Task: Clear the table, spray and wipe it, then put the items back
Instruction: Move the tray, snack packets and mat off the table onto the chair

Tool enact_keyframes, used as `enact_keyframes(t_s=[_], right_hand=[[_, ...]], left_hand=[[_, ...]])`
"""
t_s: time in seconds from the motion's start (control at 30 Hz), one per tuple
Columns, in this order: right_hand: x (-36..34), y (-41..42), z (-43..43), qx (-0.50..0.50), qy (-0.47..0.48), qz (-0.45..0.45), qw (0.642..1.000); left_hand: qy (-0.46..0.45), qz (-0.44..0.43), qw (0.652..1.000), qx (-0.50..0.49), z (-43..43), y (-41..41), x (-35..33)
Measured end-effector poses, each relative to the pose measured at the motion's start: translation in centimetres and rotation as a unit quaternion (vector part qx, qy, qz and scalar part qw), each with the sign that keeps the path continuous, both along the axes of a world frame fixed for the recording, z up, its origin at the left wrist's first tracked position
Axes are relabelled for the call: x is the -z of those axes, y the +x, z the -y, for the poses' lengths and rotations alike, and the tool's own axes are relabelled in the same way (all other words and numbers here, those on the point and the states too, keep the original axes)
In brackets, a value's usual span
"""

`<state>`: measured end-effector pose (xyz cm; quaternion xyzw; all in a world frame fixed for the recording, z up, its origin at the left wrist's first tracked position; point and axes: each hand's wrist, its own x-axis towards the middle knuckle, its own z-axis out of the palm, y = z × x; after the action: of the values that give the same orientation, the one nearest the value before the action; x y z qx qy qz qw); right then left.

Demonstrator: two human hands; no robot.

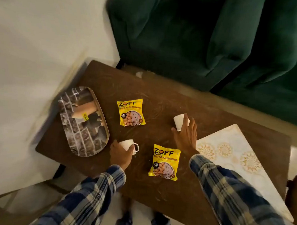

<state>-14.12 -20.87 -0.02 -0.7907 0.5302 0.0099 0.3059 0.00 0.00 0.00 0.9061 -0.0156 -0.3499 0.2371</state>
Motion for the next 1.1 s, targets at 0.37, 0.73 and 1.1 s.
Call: enact_keyframes(t_s=[0.37,0.73,1.1], right_hand=[[3.4,1.9,2.5,0.033,-0.016,0.001,0.999],[-2.4,6.6,-5.8,0.002,0.152,0.261,0.953],[-1.6,24.6,-13.2,-0.109,0.124,0.339,0.926]], left_hand=[[-0.074,-0.032,0.985,-0.155,0.0,0.3,3.8],[-0.306,0.047,0.934,-0.177,-3.2,3.3,-4.5],[-0.295,0.163,0.913,-0.229,-8.6,18.9,-4.3]])
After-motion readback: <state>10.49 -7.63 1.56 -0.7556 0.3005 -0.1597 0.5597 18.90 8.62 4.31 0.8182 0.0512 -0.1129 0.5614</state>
